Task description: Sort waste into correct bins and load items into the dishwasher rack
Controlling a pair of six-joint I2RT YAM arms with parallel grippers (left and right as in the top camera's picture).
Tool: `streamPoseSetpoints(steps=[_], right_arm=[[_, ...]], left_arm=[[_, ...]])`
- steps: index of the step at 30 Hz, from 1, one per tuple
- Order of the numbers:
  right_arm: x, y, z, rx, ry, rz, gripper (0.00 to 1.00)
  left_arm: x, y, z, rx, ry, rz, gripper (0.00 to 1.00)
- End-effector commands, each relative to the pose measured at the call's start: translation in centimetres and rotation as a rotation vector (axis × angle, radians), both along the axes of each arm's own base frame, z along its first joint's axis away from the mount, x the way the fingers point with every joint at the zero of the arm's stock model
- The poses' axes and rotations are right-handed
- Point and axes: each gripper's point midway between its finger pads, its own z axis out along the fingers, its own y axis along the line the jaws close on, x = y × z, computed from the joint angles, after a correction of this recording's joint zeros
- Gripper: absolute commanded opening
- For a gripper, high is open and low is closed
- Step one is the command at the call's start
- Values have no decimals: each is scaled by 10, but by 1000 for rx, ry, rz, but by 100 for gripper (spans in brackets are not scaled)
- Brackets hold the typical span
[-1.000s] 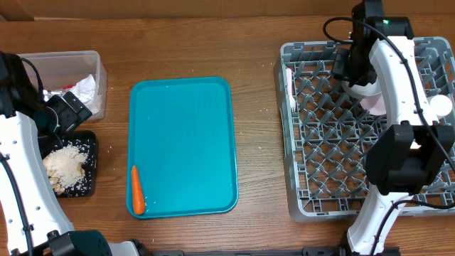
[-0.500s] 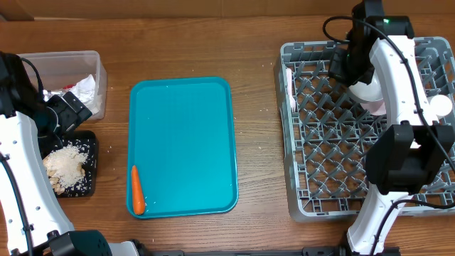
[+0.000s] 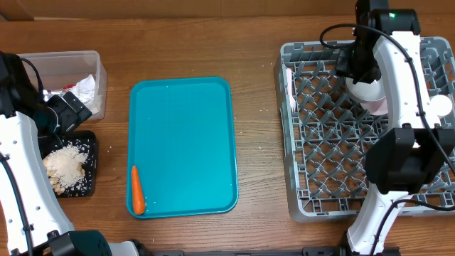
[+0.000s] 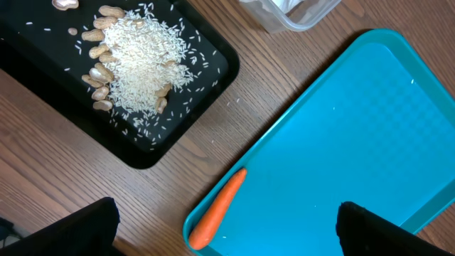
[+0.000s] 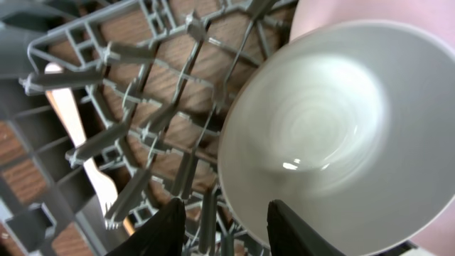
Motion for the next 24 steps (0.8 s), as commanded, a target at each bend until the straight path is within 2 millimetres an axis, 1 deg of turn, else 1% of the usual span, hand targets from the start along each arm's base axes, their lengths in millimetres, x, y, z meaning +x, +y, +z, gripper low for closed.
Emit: streamPoseSetpoints(steps=[1,5,7,8,14,15,18,20,22,24], right_arm=[[-1,-6,-12,-33,20,-4,41],[-4,-6,-29,-33,42,-4,41],[-2,-6,-31,-33,38,-4,40],[-1,-6,-31,-33,33,-4,38],[1,-6,-30,-33,25,-4,5],[0,-6,-30,-33,25,-4,4],[1,-7,-25,-33,21,-5,4],[1,-6,-16,-28,13,-6,4],[1,-2,-4,-4,-3,-12,4],[1,7,10,49,-27,-10,4]], left_arm=[[-1,3,0,8,3,12,100],[-1,3,0,8,3,12,100],[-1,3,0,8,3,13,100],[-1,3,0,8,3,12,100],[-1,3,0,8,3,12,100],[-1,3,0,8,3,12,100],[-1,3,0,8,3,12,100],[-1,3,0,8,3,12,100],[-1,3,0,8,3,12,100],[-1,3,0,8,3,12,100]])
